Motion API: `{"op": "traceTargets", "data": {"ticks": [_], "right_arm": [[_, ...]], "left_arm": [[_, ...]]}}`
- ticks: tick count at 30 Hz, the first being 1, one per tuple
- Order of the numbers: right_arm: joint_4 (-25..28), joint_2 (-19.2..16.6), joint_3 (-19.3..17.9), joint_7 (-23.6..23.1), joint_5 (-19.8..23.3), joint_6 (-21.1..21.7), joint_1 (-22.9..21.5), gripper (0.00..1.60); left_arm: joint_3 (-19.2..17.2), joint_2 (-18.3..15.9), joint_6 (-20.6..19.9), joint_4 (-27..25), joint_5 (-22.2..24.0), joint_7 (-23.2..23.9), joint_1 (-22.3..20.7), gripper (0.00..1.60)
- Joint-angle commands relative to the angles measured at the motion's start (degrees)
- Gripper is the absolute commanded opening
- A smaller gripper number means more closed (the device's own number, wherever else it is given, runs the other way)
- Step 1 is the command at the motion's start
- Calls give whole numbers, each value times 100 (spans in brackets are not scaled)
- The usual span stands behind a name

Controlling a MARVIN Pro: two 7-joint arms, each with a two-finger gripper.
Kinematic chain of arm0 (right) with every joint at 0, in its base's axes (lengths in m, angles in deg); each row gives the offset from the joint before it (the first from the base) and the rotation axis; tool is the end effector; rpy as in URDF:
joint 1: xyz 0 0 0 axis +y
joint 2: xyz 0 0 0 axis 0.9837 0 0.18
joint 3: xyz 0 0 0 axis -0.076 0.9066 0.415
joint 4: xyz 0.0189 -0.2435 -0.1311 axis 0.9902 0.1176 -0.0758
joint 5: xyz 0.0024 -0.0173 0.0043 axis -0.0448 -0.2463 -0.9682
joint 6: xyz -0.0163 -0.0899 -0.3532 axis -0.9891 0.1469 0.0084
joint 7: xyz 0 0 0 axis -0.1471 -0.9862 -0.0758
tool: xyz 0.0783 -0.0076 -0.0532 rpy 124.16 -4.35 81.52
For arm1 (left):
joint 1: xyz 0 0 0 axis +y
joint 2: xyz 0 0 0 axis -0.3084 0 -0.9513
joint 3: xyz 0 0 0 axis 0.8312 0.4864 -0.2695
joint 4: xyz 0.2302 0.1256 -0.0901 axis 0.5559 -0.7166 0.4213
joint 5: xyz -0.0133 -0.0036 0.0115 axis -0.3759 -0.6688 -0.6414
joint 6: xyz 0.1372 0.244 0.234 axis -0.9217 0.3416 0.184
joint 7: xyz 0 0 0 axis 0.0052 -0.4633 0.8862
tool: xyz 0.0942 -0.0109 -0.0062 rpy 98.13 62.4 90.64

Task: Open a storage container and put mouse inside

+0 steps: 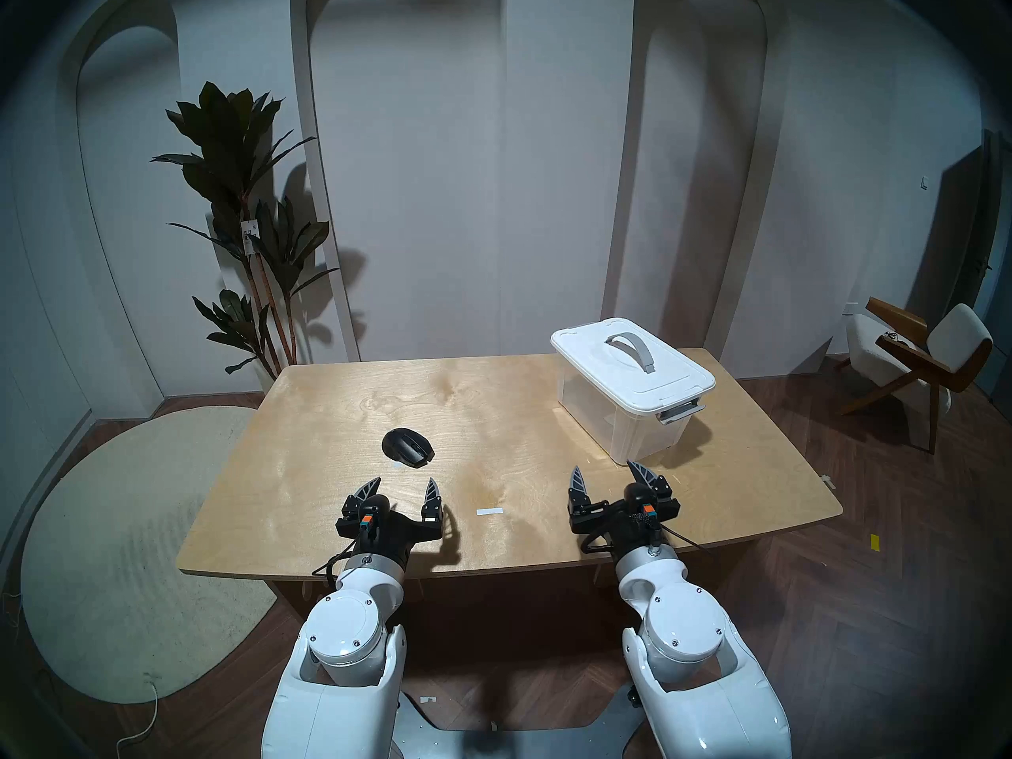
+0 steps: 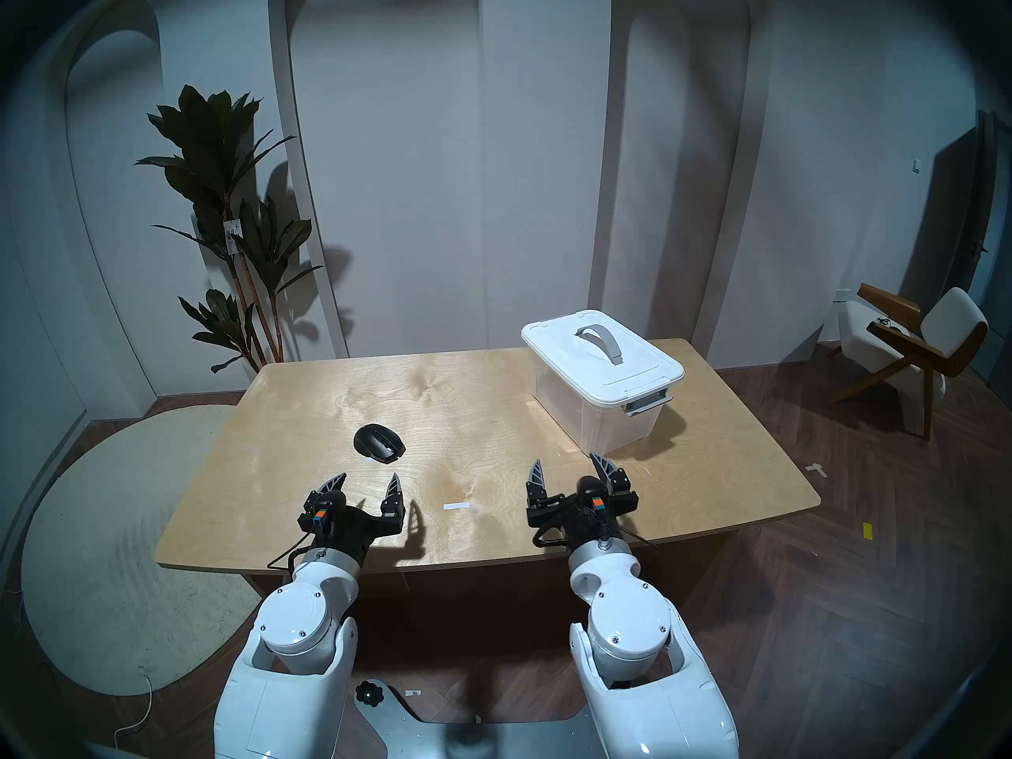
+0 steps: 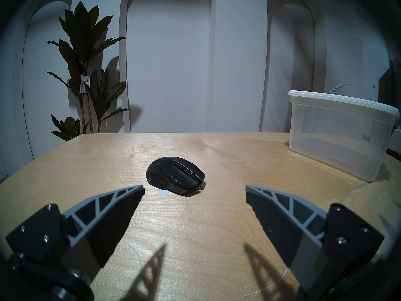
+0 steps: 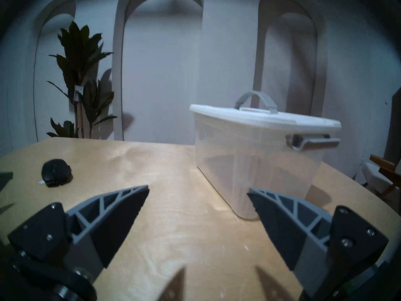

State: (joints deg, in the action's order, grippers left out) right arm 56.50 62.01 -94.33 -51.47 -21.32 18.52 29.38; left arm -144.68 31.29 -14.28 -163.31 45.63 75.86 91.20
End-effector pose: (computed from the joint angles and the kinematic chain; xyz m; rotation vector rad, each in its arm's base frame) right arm 0.3769 0.0786 -0.2932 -2.1941 -0.2316 -2.1888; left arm 0.3790 -0.0131 -0.3486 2.3420 -0.0063 2.0604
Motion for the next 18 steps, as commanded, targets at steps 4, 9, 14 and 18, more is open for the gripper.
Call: {"op": "traceTargets", "data": {"ticks": [4, 9, 14, 18], "right_arm": [[814, 17, 294, 243, -412, 79, -546, 160], [762, 198, 116, 286, -578, 556, -961, 160], [748, 291, -134, 170, -642, 889, -1177, 160], [651, 310, -415, -67, -545, 1149, -1406, 160]], "left_arm": [[4, -10, 25, -98, 6, -4, -29, 160], [3, -11, 26, -97, 5, -3, -30, 160], [3, -10, 26, -93, 4, -3, -32, 160], [2, -9, 27, -86, 3, -2, -35, 160]]}}
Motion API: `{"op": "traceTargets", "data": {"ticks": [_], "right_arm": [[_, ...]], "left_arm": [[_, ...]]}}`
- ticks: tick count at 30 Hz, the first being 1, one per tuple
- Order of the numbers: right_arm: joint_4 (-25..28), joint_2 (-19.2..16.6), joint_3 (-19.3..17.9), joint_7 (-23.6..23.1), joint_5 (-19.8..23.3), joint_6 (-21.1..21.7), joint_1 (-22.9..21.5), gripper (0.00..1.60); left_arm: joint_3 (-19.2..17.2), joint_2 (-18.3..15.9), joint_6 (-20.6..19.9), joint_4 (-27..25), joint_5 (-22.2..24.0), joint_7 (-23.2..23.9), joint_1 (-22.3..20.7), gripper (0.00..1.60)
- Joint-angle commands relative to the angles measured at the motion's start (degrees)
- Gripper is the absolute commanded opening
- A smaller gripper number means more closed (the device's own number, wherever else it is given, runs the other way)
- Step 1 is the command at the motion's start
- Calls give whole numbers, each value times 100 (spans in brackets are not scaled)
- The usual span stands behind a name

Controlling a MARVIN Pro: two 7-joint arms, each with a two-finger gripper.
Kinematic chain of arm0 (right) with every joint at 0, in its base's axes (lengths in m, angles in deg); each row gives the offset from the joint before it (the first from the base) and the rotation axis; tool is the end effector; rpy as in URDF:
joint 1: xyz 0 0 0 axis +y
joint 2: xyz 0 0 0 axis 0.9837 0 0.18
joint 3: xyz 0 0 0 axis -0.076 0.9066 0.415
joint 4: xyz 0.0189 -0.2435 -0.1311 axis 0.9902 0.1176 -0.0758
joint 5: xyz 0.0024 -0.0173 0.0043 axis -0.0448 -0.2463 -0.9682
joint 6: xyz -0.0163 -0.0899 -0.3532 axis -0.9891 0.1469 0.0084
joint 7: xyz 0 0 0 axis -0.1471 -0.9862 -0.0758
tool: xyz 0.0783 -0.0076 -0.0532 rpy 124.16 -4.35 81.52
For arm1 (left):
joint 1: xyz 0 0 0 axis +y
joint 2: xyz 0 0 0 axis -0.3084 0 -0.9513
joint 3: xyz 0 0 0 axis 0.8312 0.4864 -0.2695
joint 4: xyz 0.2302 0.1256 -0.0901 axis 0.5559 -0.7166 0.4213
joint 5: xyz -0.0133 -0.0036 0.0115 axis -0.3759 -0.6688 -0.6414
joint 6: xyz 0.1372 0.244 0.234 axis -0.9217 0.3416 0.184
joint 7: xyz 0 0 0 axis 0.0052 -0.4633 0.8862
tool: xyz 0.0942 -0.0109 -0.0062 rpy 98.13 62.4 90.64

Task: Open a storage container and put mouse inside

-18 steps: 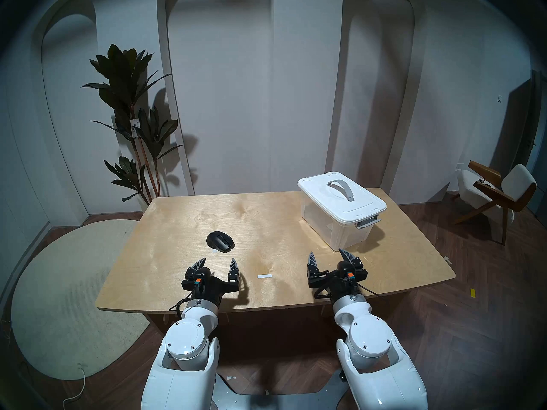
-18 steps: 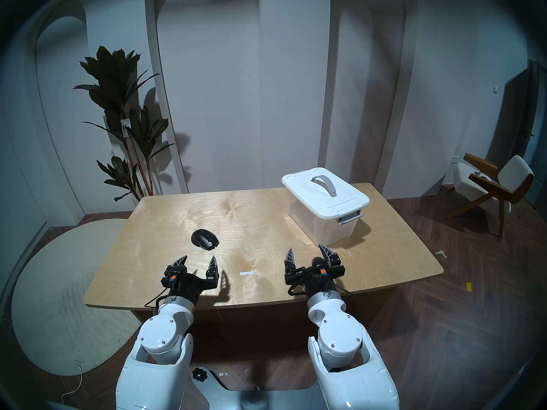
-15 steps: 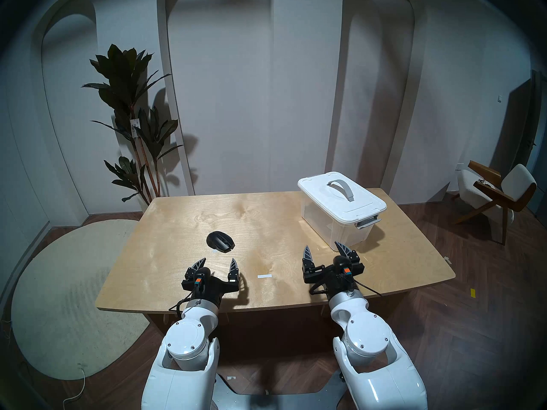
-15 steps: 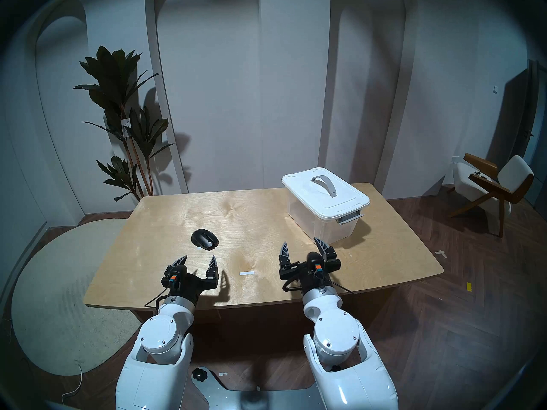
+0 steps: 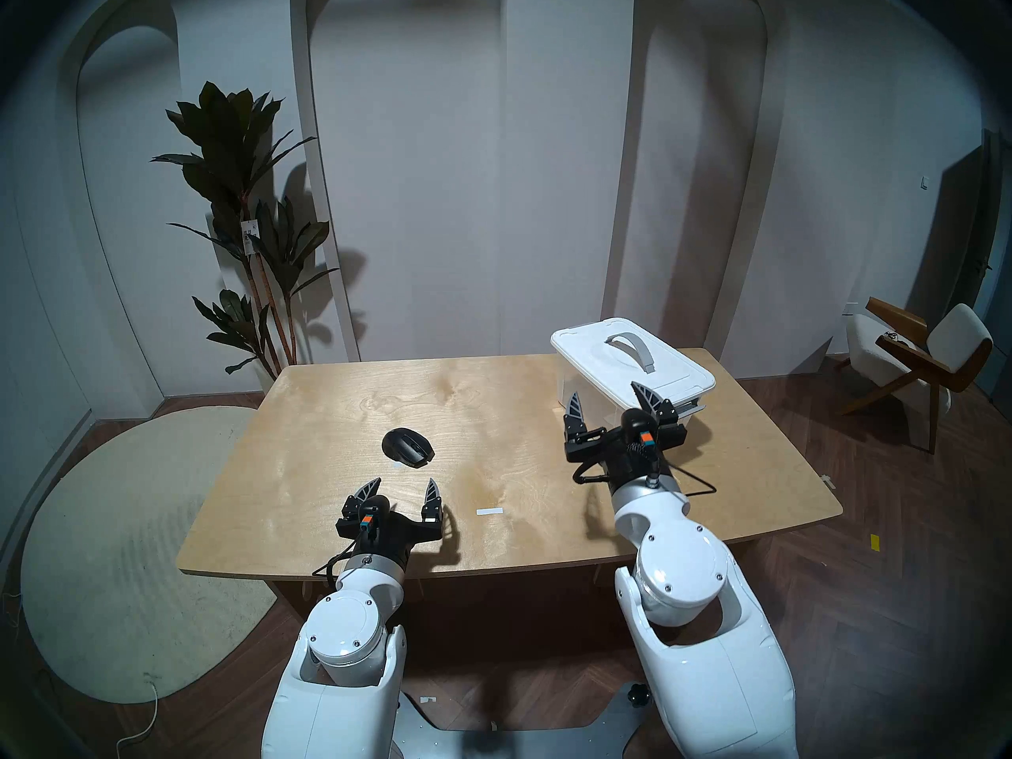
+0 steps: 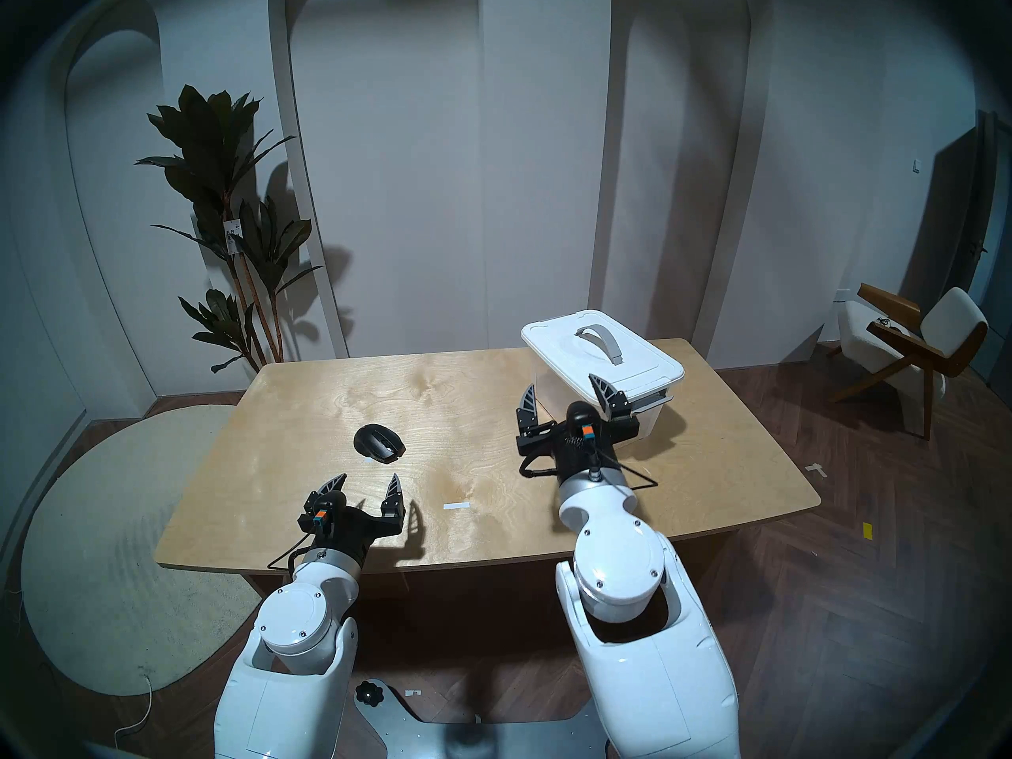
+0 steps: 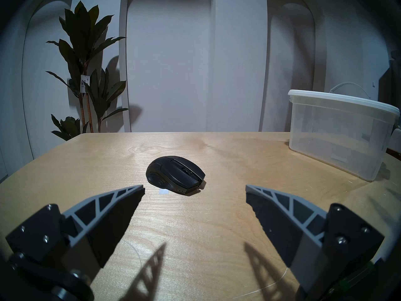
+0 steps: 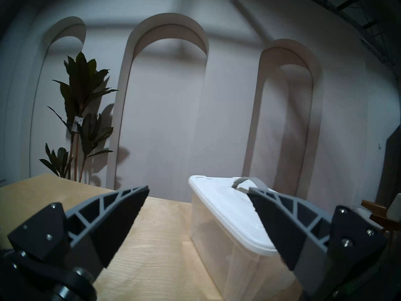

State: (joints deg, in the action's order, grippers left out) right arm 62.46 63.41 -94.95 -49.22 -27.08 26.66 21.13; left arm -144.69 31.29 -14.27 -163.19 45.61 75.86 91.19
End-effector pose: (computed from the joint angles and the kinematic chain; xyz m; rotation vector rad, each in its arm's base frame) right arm 0.4124 0.0701 -0.1984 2.0150 0.2223 2.2763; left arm 0.3789 -0.0130 -0.3495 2.3440 -0.0066 2.0586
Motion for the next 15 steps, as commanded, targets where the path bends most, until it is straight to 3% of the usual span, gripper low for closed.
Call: {"op": "traceTargets", "data": {"ticks": [1, 4, 15], "right_arm": [[4, 149, -411, -309, 4, 347, -660, 160], [-98, 129, -630, -517, 62, 524, -863, 160], [-920, -249, -1102, -1095, 312, 541, -1447, 160]], "left_arm": [[3, -10, 27, -97, 6, -2, -35, 160], [3, -9, 27, -92, 5, -1, -38, 160], [1, -9, 26, -65, 3, 0, -48, 160]]}}
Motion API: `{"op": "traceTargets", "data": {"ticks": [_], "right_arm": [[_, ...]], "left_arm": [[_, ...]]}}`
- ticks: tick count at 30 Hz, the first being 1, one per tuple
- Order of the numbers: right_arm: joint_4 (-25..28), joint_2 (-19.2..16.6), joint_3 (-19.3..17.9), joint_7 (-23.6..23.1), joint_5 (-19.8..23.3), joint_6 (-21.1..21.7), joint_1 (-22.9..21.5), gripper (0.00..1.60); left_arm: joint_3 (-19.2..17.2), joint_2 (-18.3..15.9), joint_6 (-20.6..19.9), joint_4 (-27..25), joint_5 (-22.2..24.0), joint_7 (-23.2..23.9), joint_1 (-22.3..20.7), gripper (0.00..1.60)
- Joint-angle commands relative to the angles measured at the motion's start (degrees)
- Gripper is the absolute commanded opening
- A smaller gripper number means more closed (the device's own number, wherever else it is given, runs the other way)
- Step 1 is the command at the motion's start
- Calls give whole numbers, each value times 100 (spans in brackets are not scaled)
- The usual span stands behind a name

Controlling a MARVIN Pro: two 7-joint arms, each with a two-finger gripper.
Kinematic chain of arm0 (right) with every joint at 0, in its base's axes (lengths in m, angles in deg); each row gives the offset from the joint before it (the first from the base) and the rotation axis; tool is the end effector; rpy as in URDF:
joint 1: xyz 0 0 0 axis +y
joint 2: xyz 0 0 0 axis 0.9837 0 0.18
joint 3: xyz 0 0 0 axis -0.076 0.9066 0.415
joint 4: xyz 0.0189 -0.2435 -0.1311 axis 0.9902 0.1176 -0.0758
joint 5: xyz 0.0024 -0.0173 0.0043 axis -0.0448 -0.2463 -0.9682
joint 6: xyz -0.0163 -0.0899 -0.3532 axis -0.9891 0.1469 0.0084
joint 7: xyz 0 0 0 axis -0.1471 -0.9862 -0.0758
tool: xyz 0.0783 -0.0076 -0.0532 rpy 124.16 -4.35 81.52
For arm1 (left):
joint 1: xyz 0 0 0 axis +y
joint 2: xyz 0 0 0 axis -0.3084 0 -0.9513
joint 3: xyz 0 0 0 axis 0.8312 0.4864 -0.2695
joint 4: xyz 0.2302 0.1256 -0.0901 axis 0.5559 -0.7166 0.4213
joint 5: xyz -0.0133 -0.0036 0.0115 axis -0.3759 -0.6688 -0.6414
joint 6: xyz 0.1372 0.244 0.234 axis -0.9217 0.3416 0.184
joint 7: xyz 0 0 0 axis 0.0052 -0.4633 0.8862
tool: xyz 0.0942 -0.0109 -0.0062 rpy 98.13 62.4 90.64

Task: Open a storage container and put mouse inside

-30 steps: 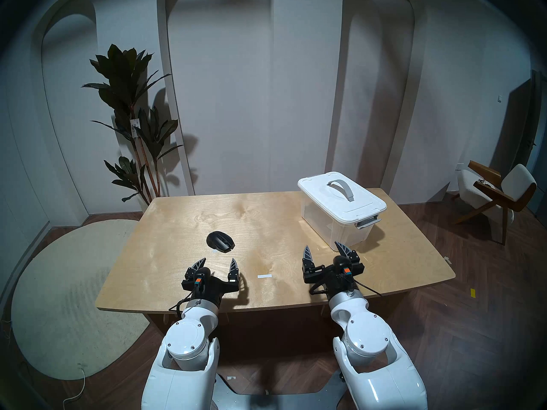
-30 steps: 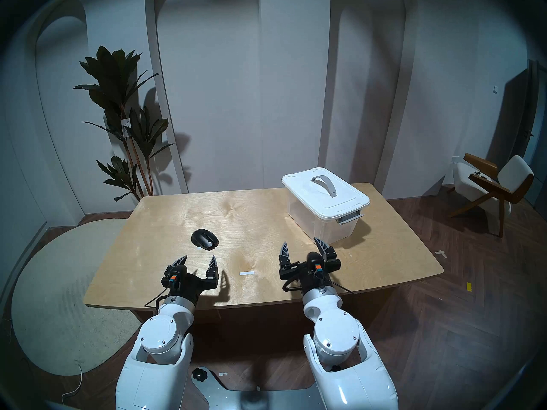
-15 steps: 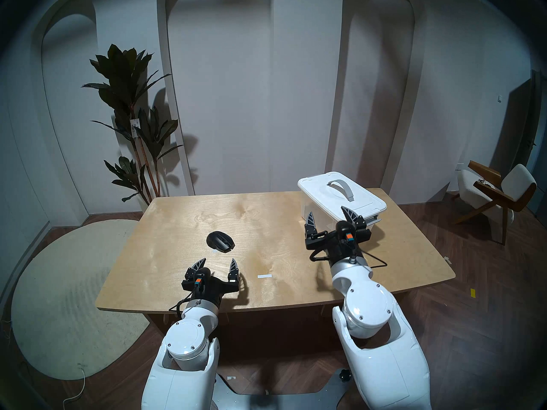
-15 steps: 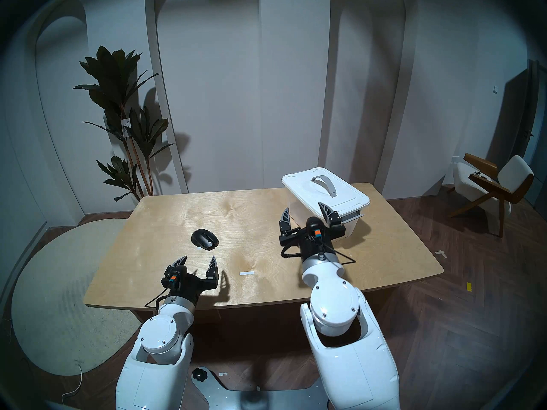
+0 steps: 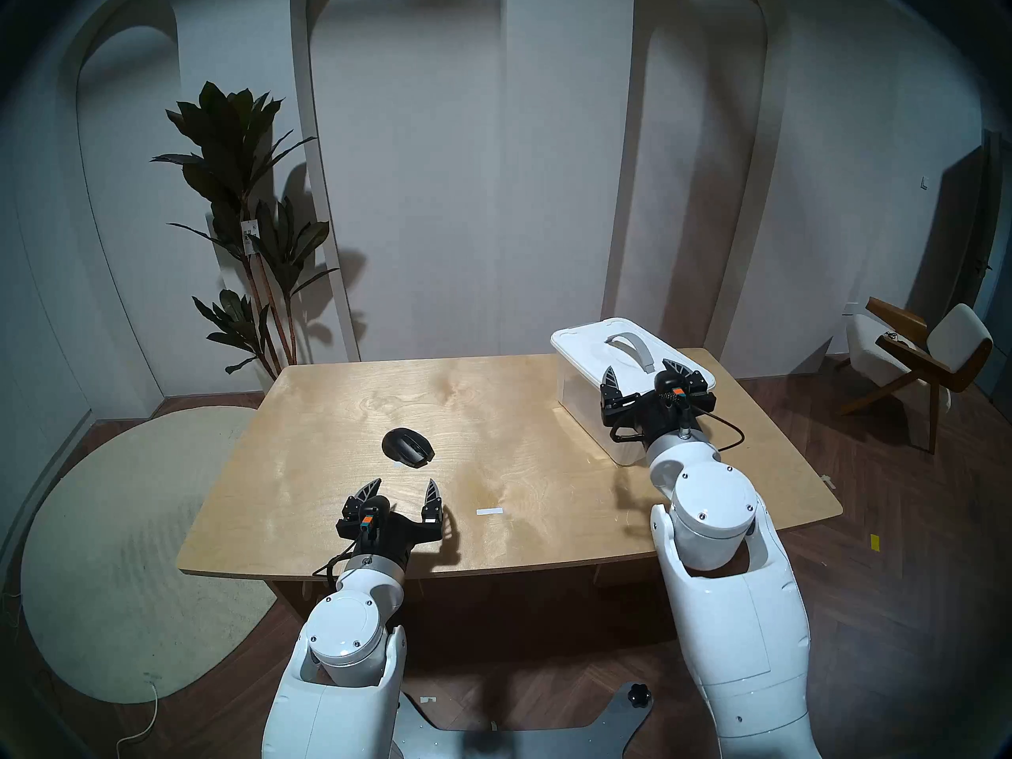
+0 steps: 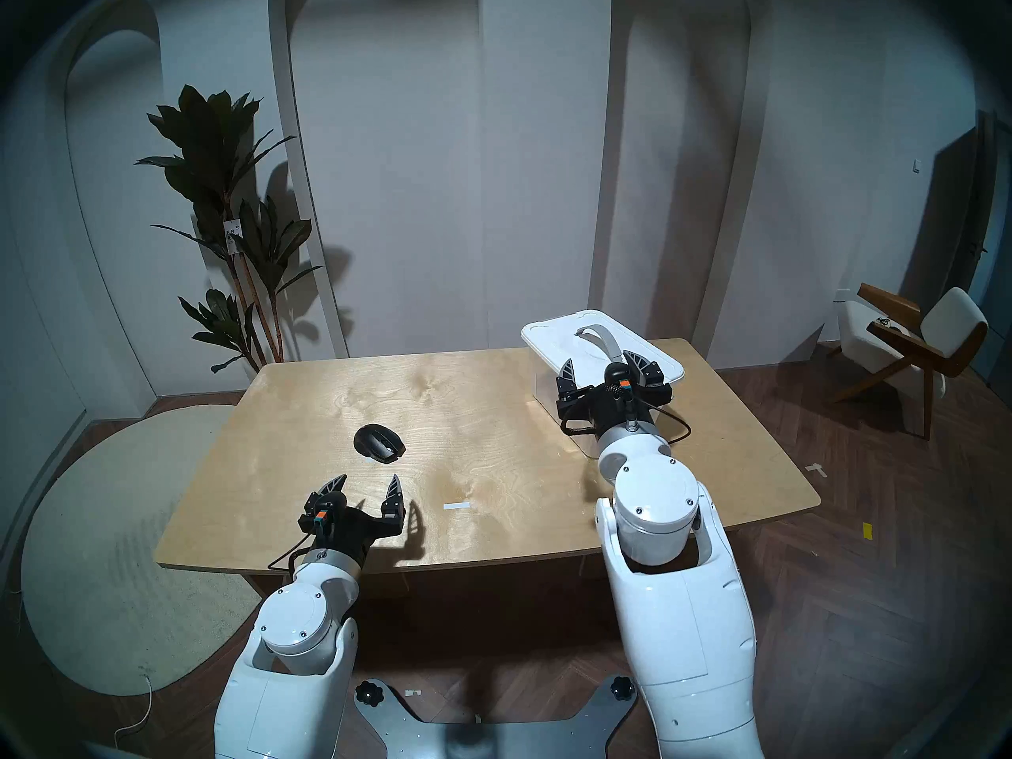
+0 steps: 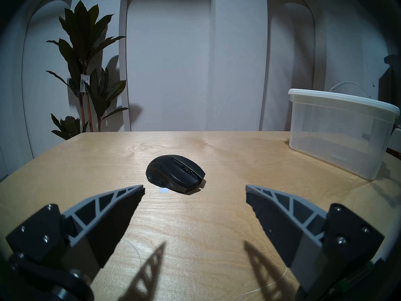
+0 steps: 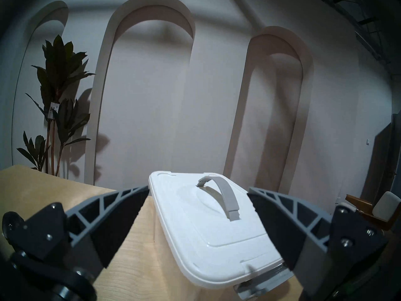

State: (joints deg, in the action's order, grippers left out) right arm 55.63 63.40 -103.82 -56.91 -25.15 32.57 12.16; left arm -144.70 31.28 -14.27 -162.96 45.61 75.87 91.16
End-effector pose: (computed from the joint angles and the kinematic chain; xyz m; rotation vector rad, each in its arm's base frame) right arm 0.4604 0.0113 -0.1950 2.0946 0.2112 2.1620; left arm 0.3788 -0.0130 -0.3511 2.3476 -0.0070 2.0544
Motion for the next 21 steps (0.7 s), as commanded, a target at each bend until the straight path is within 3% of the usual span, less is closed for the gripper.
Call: {"op": "traceTargets", "data": {"ticks": [1, 21], "right_arm": [[-332, -274, -247, -401, 164, -31, -647, 160], [-1357, -556, -648, -1153, 832, 352, -1710, 160]], "left_arm": [[2, -9, 27, -86, 3, 0, -47, 160], [0, -9, 30, -58, 2, 0, -58, 160]]}}
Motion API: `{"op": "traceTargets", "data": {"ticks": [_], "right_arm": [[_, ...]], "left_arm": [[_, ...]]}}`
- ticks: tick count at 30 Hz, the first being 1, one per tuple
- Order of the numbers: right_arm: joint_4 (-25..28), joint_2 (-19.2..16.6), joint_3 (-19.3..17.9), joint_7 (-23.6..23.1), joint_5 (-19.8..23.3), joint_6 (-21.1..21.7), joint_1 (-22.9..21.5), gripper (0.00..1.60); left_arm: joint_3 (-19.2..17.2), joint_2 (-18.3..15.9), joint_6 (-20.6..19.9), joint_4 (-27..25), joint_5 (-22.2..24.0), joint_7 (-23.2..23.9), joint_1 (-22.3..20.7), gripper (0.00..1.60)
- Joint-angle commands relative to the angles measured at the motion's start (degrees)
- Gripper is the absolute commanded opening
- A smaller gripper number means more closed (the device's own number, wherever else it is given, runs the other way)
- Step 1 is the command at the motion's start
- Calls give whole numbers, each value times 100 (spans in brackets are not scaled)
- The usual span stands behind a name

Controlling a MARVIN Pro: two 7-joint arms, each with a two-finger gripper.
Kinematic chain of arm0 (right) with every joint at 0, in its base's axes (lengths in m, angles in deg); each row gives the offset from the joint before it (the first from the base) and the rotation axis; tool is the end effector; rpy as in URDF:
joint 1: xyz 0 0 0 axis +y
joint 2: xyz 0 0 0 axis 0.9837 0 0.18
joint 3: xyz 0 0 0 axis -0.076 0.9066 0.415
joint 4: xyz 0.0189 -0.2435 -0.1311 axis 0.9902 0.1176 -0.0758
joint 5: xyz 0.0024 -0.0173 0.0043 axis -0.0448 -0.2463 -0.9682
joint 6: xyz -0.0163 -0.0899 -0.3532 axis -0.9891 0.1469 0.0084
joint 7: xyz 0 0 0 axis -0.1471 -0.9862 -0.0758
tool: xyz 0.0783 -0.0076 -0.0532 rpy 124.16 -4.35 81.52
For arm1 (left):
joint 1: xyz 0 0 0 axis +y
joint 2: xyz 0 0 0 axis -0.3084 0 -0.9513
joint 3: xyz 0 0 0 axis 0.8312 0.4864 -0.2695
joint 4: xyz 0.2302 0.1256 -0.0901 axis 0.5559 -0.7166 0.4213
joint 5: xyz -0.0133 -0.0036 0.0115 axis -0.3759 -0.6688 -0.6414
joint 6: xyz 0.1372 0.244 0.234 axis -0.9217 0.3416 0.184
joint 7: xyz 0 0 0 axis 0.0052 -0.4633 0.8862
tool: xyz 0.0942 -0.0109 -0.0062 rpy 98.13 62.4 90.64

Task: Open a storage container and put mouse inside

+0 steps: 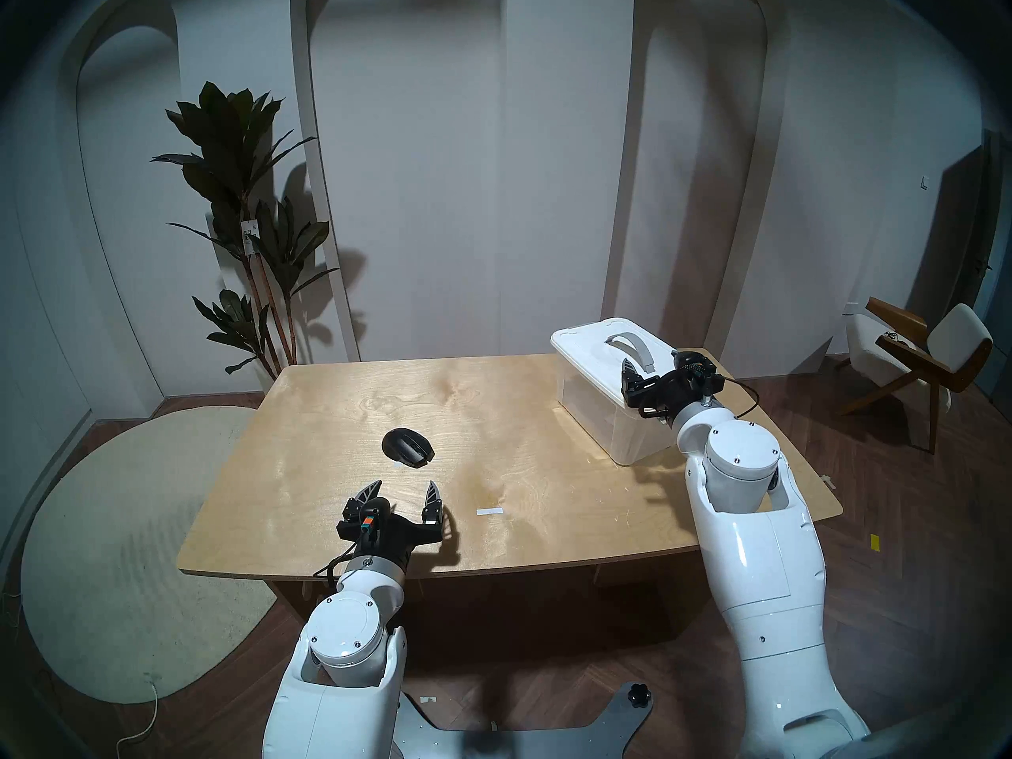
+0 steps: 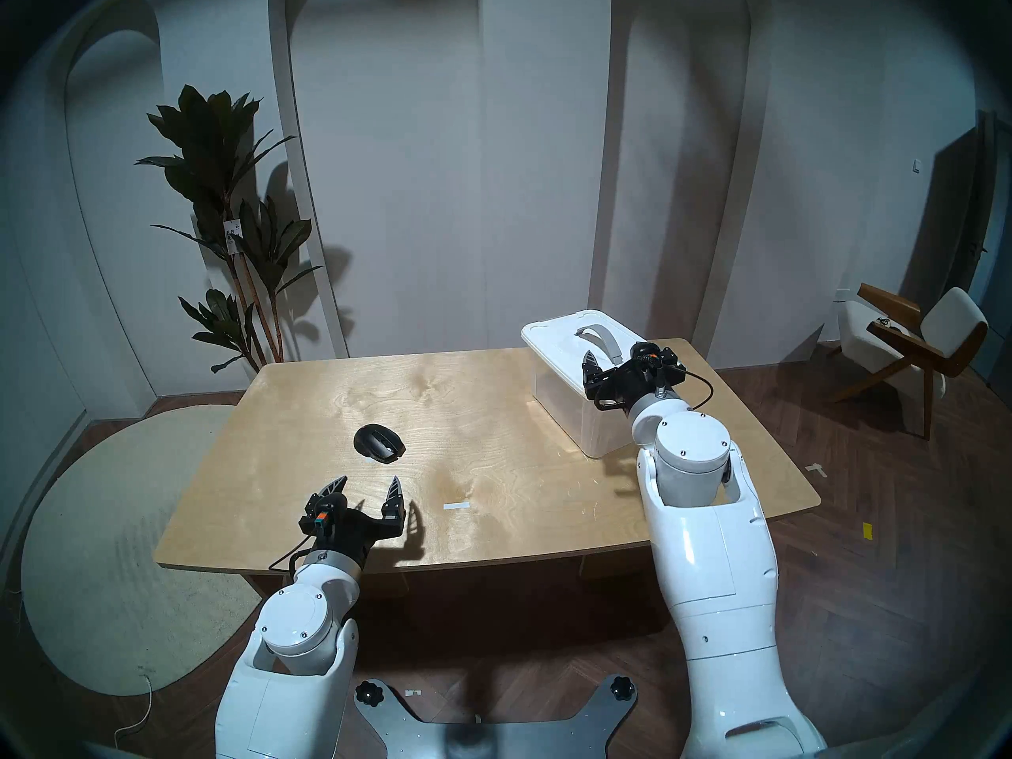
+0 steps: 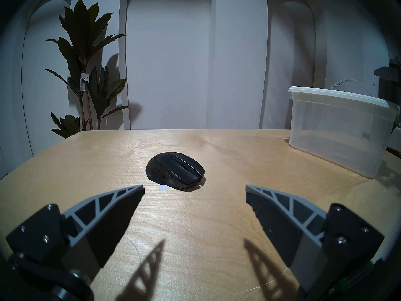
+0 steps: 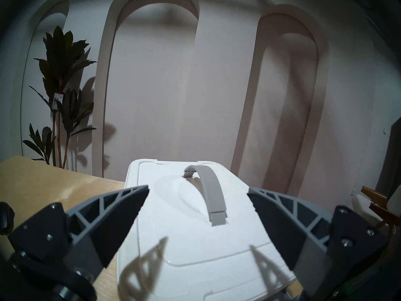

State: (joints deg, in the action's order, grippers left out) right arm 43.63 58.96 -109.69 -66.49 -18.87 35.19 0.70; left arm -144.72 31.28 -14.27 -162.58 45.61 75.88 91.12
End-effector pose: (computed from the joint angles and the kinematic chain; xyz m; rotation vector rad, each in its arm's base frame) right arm 0.5146 -0.0435 -0.1938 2.2239 0.2482 2.1430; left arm 0.3784 -0.0130 -0.3539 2.3537 -0.0070 2.0474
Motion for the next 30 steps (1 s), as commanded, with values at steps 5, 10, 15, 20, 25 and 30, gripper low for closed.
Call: {"op": "traceTargets", "data": {"ticks": [5, 10, 15, 20, 25, 30], "right_arm": [[-481, -237, -52, -367, 283, 206, -850, 160], [-733, -327, 14, -447, 279, 294, -1122, 160], [-1015, -369, 119, -456, 242, 382, -1406, 160], [-1367, -382, 191, -458, 236, 498, -1687, 160], [-1681, -355, 242, -417, 242, 604, -1893, 160], [-2054, -348, 293, -327, 212, 686, -2165, 160]], "left_arm": [[1, -9, 31, -95, 3, 0, -55, 160], [2, -9, 32, -95, 3, 0, -57, 160], [2, -10, 34, -99, 3, 0, -57, 160], [2, -10, 35, -102, 3, 0, -56, 160], [2, -9, 36, -108, 3, 0, -54, 160], [3, -9, 37, -114, 4, -1, -52, 160]]}}
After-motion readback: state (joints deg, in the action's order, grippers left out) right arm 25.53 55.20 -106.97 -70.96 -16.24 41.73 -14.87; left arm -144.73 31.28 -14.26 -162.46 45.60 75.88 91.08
